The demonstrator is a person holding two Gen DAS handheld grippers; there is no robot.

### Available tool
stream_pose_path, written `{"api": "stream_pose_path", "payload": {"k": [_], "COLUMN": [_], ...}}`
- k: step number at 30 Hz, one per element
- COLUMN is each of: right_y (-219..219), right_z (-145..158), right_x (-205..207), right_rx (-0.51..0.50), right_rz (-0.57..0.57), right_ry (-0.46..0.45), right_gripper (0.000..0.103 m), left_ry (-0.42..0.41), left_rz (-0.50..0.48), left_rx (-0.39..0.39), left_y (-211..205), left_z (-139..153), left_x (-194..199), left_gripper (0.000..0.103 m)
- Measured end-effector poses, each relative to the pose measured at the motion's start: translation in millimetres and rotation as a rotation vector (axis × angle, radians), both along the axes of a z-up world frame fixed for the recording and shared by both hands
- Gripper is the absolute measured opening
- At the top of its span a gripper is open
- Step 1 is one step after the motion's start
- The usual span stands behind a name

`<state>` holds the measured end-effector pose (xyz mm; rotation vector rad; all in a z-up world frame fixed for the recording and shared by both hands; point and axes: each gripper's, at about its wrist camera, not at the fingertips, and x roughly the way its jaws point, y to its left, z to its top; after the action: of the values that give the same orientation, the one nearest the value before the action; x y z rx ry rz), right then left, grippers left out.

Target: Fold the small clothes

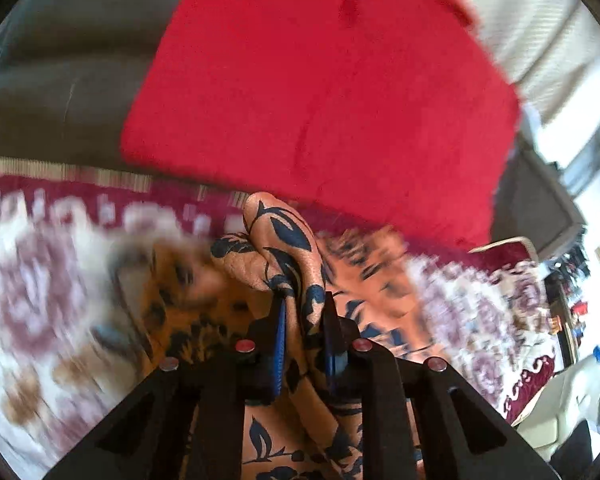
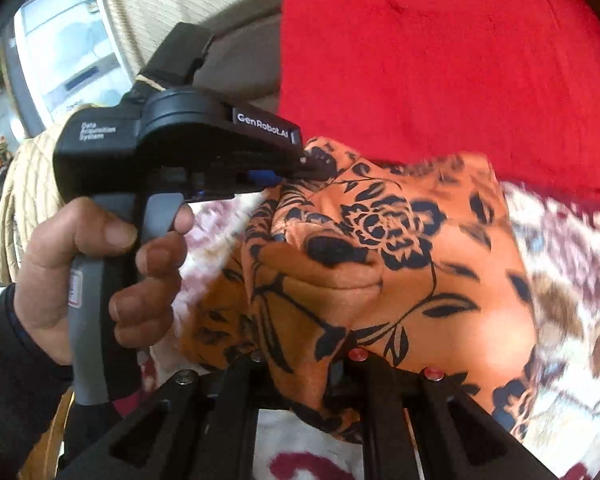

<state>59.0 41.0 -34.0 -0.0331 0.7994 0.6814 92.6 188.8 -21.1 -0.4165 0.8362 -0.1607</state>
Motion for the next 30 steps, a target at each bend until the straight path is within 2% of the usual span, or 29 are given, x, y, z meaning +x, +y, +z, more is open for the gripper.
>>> {"api": "stream_pose_path", "payload": {"k": [1,3,4,5,7,8,10,14,16,17,18,19,23,24,25,27,30], "right_y": [3.1,13.6,19.8,29.0,38.2,39.7,28.5,17.2,13.4,10.9,9.3,7.7,-20.3,-32.7,-45.9,-66.9,-90.3], "right_z": [4.4,3.4,-3.7,-20.6,-45.7,-56.1,-55.6,-51.7,-48.8,-48.9,-47.1,-45.1,-36.8,-34.0,-31.0,-27.3,-21.2], "right_x": [-3.0,-7.6,-6.8,-3.6,1.2,0.8,-4.6,-3.9,-9.3,-8.2,-15.5,-22.2,-47.7,-51.0,-53.5,-54.3,-49.7], "right_rx": [0.008,0.018,0.01,-0.003,-0.026,-0.04,0.008,0.035,0.05,0.061,0.074,0.079,0.099,0.113,0.126,0.151,0.189], "right_rz": [0.004,0.006,0.016,0.035,0.06,0.061,0.053,0.051,0.067,0.087,0.113,0.129,0.13,0.114,0.09,0.05,-0.003], "right_ry": [-0.018,-0.043,-0.029,0.026,0.108,0.137,0.126,0.147,0.158,0.165,0.171,0.169,0.152,0.151,0.145,0.14,0.145], "right_gripper": [0.01,0.015,0.016,0.021,0.023,0.023,0.024,0.028,0.036,0.052,0.066,0.067,0.067,0.067,0.067,0.068,0.068], "left_ry": [-0.061,-0.059,-0.02,0.039,0.157,0.161,0.121,0.081,0.103,0.115,0.12,0.121,0.063,0.044,0.035,0.03,0.033], "left_rz": [-0.027,-0.034,-0.023,-0.01,0.026,0.024,0.01,-0.008,-0.001,0.006,0.02,0.035,0.068,0.063,0.061,0.071,0.075], "left_rx": [0.009,0.025,0.037,0.046,0.065,0.067,0.075,0.079,0.088,0.091,0.09,0.093,0.08,0.082,0.082,0.087,0.094], "left_y": [5.5,19.9,29.2,36.8,49.0,51.3,51.7,49.8,51.9,52.6,54.5,55.5,55.8,52.0,48.3,39.9,21.3], "left_z": [10.4,2.7,-10.6,-28.0,-65.1,-72.6,-69.3,-55.5,-61.2,-63.7,-64.9,-63.2,-29.6,-19.3,-13.0,-5.0,-7.1], "left_x": [-6.3,-4.4,1.1,8.2,16.7,14.9,7.9,6.4,9.2,9.5,7.3,4.6,-29.2,-42.6,-54.5,-77.3,-105.4], "left_gripper": [0.017,0.017,0.017,0.017,0.017,0.017,0.016,0.016,0.016,0.019,0.027,0.034,0.034,0.037,0.044,0.053,0.054]}}
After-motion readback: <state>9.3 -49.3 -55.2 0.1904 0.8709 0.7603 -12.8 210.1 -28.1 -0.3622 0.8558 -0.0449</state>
